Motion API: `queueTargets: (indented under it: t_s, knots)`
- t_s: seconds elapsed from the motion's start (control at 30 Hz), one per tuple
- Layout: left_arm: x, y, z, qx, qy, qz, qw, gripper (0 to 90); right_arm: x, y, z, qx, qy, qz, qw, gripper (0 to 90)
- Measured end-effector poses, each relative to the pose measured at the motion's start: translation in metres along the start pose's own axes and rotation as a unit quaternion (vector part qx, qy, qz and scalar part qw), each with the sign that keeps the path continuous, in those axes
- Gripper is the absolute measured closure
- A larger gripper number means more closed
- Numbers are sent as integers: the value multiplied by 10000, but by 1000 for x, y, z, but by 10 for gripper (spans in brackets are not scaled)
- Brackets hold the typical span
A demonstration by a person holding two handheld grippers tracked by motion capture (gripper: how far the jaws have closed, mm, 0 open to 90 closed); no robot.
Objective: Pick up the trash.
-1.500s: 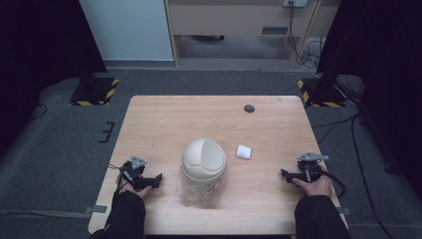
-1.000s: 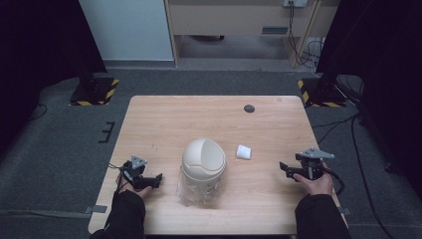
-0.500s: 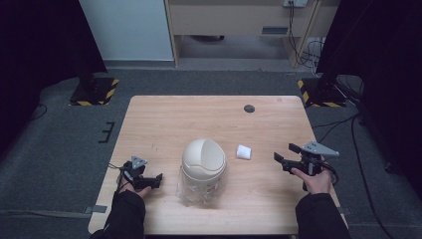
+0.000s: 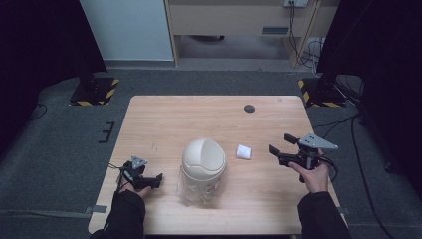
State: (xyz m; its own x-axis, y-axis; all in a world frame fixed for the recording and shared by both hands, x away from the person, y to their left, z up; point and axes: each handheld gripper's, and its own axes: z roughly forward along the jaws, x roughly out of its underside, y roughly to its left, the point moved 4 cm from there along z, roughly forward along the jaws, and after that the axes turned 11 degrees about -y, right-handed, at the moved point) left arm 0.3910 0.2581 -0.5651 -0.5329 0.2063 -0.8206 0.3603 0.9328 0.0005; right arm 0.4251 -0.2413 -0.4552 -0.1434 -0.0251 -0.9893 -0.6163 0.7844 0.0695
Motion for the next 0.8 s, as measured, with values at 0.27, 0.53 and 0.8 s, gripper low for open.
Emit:
queueTargets:
  t_s: [0.27,0.53,0.8]
  knots:
    - [0,0,0,0,-1,0,10000,0,-23,8,8,-138,-251,24,9996,201]
    - [0,0,0,-13,-2,-9,10000,0,-46,25,25,-407,-341,-43,9986,191]
    - [0,0,0,-18,-4,-12,10000,0,-73,49,48,-762,-420,-63,9962,191]
